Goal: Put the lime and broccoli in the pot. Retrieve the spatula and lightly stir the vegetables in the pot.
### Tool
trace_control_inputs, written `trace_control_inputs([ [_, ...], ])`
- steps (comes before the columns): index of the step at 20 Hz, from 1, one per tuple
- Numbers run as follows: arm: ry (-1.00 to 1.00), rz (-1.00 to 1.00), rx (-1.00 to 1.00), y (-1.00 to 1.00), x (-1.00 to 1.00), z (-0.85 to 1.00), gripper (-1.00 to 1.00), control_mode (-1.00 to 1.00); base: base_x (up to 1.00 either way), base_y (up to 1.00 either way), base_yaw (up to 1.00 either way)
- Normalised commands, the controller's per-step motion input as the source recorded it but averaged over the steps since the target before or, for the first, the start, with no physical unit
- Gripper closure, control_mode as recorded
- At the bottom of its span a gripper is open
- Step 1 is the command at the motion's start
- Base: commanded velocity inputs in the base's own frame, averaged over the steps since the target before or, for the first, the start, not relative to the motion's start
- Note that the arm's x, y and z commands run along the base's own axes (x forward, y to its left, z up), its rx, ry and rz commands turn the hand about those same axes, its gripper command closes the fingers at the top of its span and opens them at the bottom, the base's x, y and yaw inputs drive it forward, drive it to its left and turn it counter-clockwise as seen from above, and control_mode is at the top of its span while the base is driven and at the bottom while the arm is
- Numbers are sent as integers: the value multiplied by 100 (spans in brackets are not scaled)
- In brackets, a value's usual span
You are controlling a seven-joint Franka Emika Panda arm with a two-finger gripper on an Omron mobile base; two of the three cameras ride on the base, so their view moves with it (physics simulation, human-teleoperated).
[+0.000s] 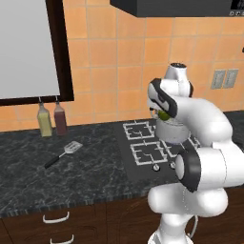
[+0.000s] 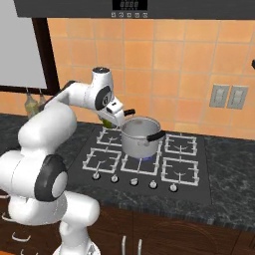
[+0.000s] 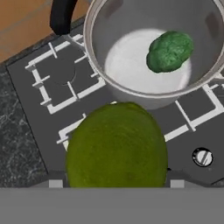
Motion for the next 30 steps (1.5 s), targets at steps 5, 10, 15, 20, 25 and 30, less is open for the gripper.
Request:
trace_control_inputs([
  [5, 4, -13, 3, -81, 56, -10, 100, -100, 0, 0, 0],
  [10, 0, -9, 0, -49, 28, -36, 100, -100, 0, 0, 0],
  [15, -12, -3, -5, -15, 23, -52, 100, -100, 0, 0, 0],
  [20, -26, 0, -14, 0, 0, -53, 100, -100, 0, 0, 0],
  [25, 21, 0, 1, 0, 3, -7, 100, -100, 0, 0, 0],
  [30, 17, 0, 0, -2, 35, 0, 100, -100, 0, 0, 0],
])
